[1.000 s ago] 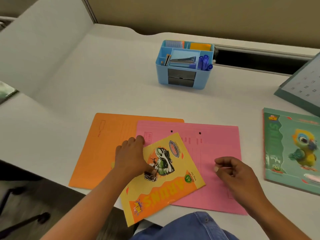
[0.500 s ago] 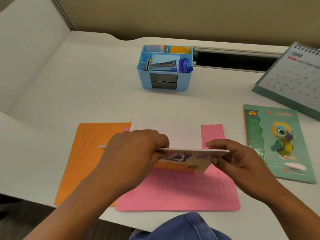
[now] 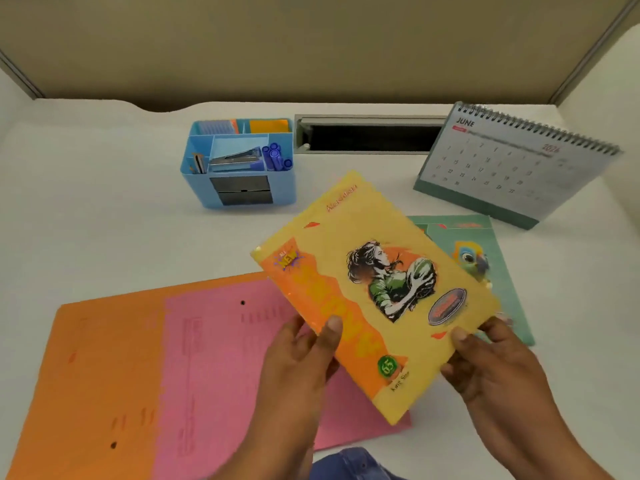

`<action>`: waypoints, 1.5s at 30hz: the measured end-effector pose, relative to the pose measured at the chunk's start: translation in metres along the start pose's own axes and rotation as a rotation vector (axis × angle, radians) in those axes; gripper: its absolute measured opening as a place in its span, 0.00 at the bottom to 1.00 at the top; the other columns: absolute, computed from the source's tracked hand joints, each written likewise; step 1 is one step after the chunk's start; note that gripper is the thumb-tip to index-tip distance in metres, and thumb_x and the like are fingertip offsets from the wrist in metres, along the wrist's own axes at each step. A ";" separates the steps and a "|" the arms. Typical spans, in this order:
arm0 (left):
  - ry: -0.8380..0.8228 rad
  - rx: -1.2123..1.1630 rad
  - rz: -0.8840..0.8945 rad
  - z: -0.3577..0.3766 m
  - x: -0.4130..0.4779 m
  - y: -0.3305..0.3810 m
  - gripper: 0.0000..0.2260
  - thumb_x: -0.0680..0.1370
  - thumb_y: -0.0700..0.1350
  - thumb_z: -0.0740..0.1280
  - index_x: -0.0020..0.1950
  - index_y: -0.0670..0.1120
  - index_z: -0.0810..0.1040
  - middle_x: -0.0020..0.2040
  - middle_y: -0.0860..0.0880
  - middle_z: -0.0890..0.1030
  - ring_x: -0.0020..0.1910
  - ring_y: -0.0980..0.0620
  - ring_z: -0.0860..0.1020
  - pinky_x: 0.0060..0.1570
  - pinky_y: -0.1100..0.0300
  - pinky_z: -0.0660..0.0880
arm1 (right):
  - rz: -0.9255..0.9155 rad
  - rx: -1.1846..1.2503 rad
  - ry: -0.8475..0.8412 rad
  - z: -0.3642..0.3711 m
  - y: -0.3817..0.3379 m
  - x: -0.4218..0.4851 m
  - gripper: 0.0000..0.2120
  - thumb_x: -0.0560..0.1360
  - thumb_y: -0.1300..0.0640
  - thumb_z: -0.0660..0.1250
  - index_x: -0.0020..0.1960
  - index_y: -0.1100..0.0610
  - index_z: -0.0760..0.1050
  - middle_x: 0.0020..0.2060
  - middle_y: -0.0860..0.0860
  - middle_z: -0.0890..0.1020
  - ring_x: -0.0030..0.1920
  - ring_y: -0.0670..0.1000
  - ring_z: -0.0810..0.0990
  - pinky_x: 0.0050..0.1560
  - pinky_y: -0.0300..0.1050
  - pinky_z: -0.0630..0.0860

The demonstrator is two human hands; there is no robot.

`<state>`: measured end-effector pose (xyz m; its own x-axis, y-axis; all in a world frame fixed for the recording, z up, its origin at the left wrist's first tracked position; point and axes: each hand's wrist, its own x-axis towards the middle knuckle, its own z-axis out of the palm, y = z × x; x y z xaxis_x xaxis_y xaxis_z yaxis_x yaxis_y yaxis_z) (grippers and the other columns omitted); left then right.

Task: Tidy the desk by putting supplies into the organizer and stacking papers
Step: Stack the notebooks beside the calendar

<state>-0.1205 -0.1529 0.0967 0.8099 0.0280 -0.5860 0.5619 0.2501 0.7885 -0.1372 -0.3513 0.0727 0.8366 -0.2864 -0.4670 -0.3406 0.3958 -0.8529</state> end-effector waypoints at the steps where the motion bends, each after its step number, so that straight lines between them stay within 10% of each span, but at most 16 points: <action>1: -0.083 -0.024 0.010 0.007 0.004 -0.004 0.18 0.75 0.47 0.68 0.63 0.46 0.76 0.58 0.48 0.83 0.55 0.48 0.82 0.55 0.51 0.79 | 0.038 0.025 -0.023 -0.006 0.003 -0.003 0.21 0.64 0.57 0.74 0.57 0.51 0.76 0.39 0.52 0.85 0.33 0.47 0.81 0.28 0.39 0.77; 4: -0.107 0.036 0.068 0.021 0.018 -0.011 0.11 0.79 0.38 0.64 0.60 0.47 0.76 0.52 0.47 0.85 0.49 0.45 0.84 0.49 0.44 0.81 | 0.102 -0.046 -0.023 -0.025 0.005 -0.006 0.38 0.47 0.50 0.85 0.56 0.50 0.80 0.44 0.54 0.86 0.38 0.50 0.83 0.34 0.44 0.80; 8: -0.247 0.097 0.030 0.038 0.034 -0.015 0.12 0.80 0.38 0.63 0.62 0.48 0.75 0.52 0.46 0.85 0.50 0.44 0.84 0.51 0.44 0.80 | 0.065 -0.262 0.130 -0.061 -0.015 0.010 0.14 0.72 0.59 0.71 0.57 0.53 0.78 0.50 0.51 0.85 0.54 0.56 0.82 0.53 0.52 0.76; 14: -0.418 0.208 -0.048 0.079 0.061 -0.034 0.12 0.80 0.38 0.66 0.62 0.47 0.75 0.52 0.44 0.85 0.50 0.43 0.84 0.54 0.43 0.79 | 0.126 -0.441 0.037 -0.102 -0.043 0.048 0.10 0.79 0.60 0.62 0.57 0.55 0.80 0.48 0.56 0.86 0.46 0.59 0.85 0.46 0.54 0.81; 23: -0.186 0.700 0.217 0.120 0.123 -0.055 0.04 0.73 0.42 0.75 0.47 0.46 0.83 0.35 0.54 0.80 0.34 0.55 0.79 0.35 0.63 0.74 | -0.059 -0.638 0.199 -0.140 -0.028 0.125 0.12 0.75 0.65 0.68 0.49 0.49 0.83 0.45 0.53 0.86 0.47 0.58 0.84 0.55 0.59 0.79; 30: -0.134 0.900 0.239 0.129 0.152 -0.058 0.12 0.71 0.39 0.73 0.32 0.46 0.72 0.31 0.51 0.75 0.34 0.48 0.74 0.36 0.58 0.71 | -0.218 -0.963 0.247 -0.139 -0.023 0.159 0.11 0.74 0.59 0.71 0.56 0.53 0.82 0.42 0.50 0.83 0.45 0.54 0.81 0.53 0.52 0.77; 45: -0.178 0.875 0.360 0.127 0.158 -0.065 0.04 0.71 0.37 0.72 0.42 0.39 0.79 0.30 0.53 0.72 0.28 0.57 0.69 0.29 0.71 0.65 | -0.270 -1.054 0.293 -0.138 -0.014 0.165 0.15 0.75 0.59 0.70 0.62 0.57 0.79 0.46 0.51 0.80 0.44 0.51 0.78 0.50 0.42 0.71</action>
<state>-0.0075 -0.2876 -0.0241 0.9317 -0.2029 -0.3011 0.1428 -0.5577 0.8177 -0.0533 -0.5240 -0.0250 0.8521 -0.4997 -0.1558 -0.4721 -0.6054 -0.6408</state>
